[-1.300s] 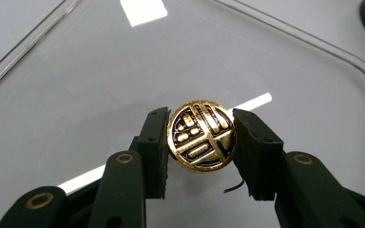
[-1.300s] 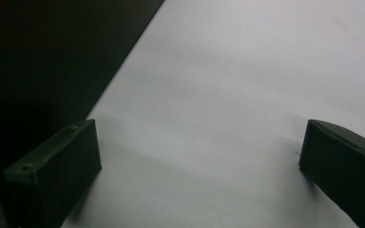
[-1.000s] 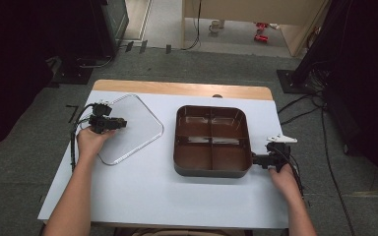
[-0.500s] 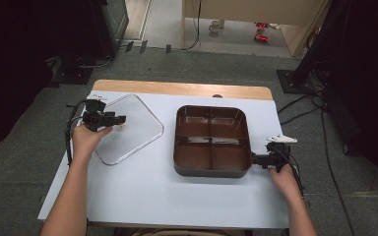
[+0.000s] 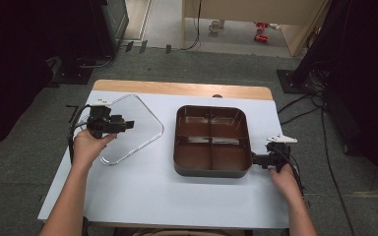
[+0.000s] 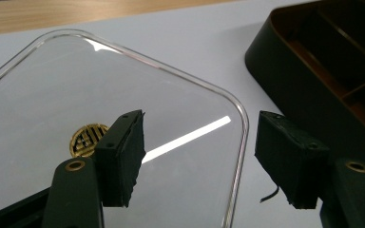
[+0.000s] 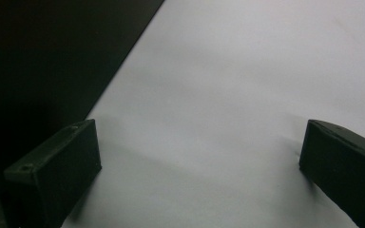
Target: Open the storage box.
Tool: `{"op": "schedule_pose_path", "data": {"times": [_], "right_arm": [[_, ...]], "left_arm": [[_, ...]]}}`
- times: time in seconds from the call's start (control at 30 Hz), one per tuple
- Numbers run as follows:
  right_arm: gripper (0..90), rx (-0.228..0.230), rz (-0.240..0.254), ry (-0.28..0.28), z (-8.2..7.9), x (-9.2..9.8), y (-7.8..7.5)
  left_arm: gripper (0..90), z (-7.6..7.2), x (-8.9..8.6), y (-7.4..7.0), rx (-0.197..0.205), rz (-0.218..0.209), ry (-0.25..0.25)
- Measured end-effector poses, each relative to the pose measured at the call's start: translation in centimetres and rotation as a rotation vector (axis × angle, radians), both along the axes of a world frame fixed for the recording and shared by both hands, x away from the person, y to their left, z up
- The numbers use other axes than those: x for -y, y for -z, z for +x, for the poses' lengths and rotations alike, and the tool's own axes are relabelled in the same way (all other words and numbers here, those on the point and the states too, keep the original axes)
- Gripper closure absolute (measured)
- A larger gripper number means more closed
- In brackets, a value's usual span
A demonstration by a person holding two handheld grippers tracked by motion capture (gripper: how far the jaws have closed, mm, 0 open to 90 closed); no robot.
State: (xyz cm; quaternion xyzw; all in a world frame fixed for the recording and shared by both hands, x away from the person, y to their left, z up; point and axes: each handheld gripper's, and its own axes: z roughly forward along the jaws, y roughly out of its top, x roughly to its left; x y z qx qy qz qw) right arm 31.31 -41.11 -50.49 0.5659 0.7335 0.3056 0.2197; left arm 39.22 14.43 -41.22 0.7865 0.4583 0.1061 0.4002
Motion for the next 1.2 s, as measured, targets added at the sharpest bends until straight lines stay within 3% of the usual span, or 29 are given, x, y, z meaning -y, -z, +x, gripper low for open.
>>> {"op": "schedule_pose_path", "data": {"times": [0.1,0.33,0.53,0.67,0.93,1.03,1.1,1.2], "right_arm": [[0.0,0.0,0.0,0.0,0.0,0.0,0.0],[0.0,0.0,0.0,0.0,0.0,0.0,0.0],[0.0,0.0,0.0,0.0,0.0,0.0,0.0],[0.0,0.0,0.0,0.0,0.0,0.0,0.0],[0.0,0.0,0.0,0.0,0.0,0.0,0.0],[0.0,0.0,0.0,0.0,0.0,0.0,0.0],[0.0,0.0,0.0,0.0,0.0,0.0,0.0],[0.0,0.0,0.0,0.0,0.0,0.0,0.0]], "left_arm": [[32.2,-1.6,1.2,0.5,0.004,0.033,0.036],[27.8,-3.3,2.1,1.2,0.001,0.036,0.07],[26.8,-5.4,3.3,1.9,0.036,0.04,0.113],[26.3,-6.1,3.7,2.2,0.04,0.048,0.143],[25.2,-8.0,4.9,3.4,0.057,0.02,0.202],[25.0,-8.7,5.5,4.2,0.044,0.022,0.224],[25.0,-9.4,6.1,5.2,0.028,0.059,0.264],[24.9,-9.6,6.5,5.6,0.012,0.062,0.279]]}}
